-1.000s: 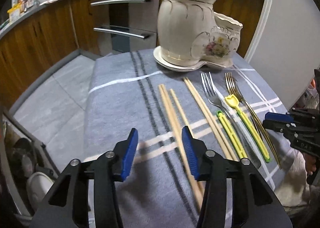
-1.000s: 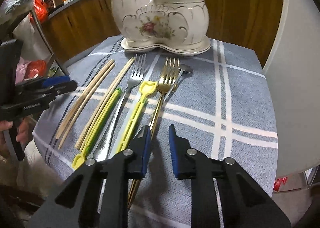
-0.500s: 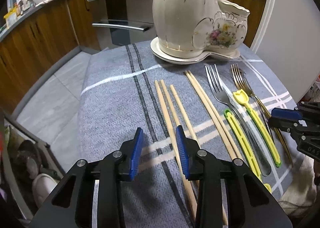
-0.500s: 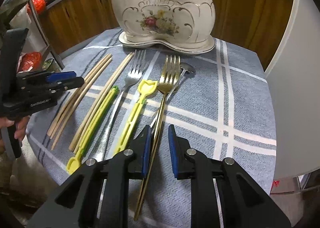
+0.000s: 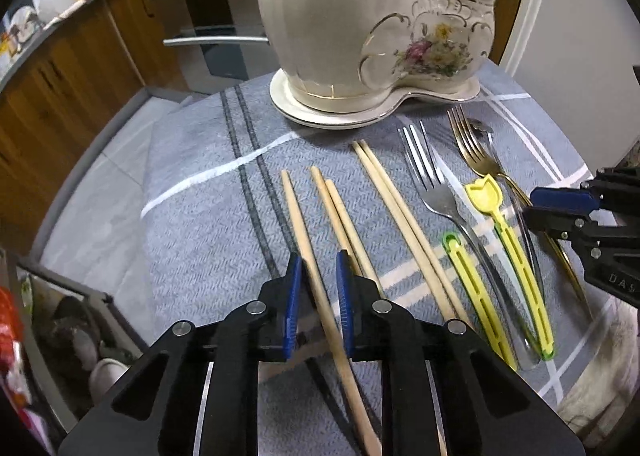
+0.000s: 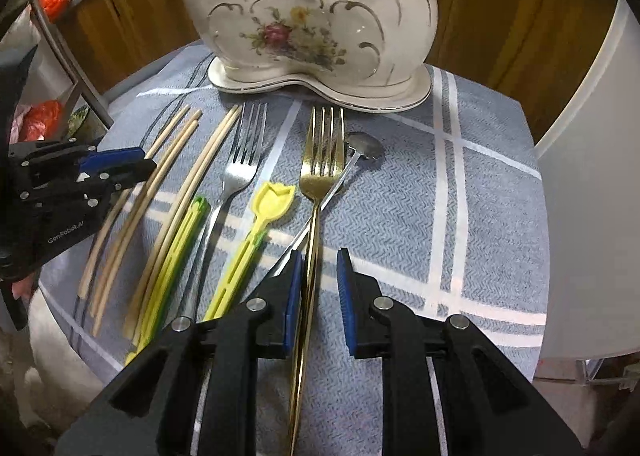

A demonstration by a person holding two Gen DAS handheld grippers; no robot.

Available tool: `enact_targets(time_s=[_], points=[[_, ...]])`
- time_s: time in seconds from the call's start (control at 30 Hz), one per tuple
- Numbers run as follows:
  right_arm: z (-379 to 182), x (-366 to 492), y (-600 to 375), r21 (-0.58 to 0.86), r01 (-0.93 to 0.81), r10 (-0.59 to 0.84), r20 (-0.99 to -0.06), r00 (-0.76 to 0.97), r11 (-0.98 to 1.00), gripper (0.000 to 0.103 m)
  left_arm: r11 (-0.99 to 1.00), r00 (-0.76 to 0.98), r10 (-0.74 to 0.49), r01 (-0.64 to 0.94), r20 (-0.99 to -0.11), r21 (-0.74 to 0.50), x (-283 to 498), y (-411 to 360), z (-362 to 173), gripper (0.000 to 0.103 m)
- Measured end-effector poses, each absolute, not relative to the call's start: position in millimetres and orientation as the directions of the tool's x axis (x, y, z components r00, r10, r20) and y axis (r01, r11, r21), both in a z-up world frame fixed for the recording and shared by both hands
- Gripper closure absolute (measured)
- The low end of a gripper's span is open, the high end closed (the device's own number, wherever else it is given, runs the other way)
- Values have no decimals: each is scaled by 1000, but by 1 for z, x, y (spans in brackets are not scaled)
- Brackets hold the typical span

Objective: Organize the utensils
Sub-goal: 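Grasp a wooden chopstick with the left tool while the right tool grasps a gold fork, then lift and drop the chopstick into the tall pot while the right tool drops the fork into the small pot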

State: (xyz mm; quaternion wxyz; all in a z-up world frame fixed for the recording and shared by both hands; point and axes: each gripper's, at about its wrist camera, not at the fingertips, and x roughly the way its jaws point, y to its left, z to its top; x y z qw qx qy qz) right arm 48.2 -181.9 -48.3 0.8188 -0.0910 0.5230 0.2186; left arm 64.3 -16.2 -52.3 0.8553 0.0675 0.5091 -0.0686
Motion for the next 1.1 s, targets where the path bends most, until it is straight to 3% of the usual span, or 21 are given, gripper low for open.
enact_targets(time_s=[0.1, 0.13, 0.23, 0.53, 0.83, 1.1], points=[[-49, 47, -180, 50, -447, 238, -896, 375, 893, 87, 979, 448, -40, 195, -893, 54, 68, -17, -51, 87], [-49, 47, -178, 42, -445, 231, -896, 380, 894, 96, 979, 446, -33, 196, -894, 61, 69, -18, -51, 91], [-48, 44, -175, 37, -415, 219, -890, 400, 909, 97, 978, 445, -7, 189, -895, 86, 70, -22, -50, 96], [-29, 27, -198, 127, -406, 339, -792, 507, 905, 97, 983, 493, -31, 174, -870, 64, 49, -13, -38, 97], [0, 2, -222, 195, -464, 474, -626, 620, 864, 97, 976, 681, -211, 188, -701, -111, 3, 16, 12, 97], [34, -4, -226, 174, -516, 529, -484, 697, 839, 97, 953, 778, -288, 289, -558, -90, -21, 8, 48, 97]])
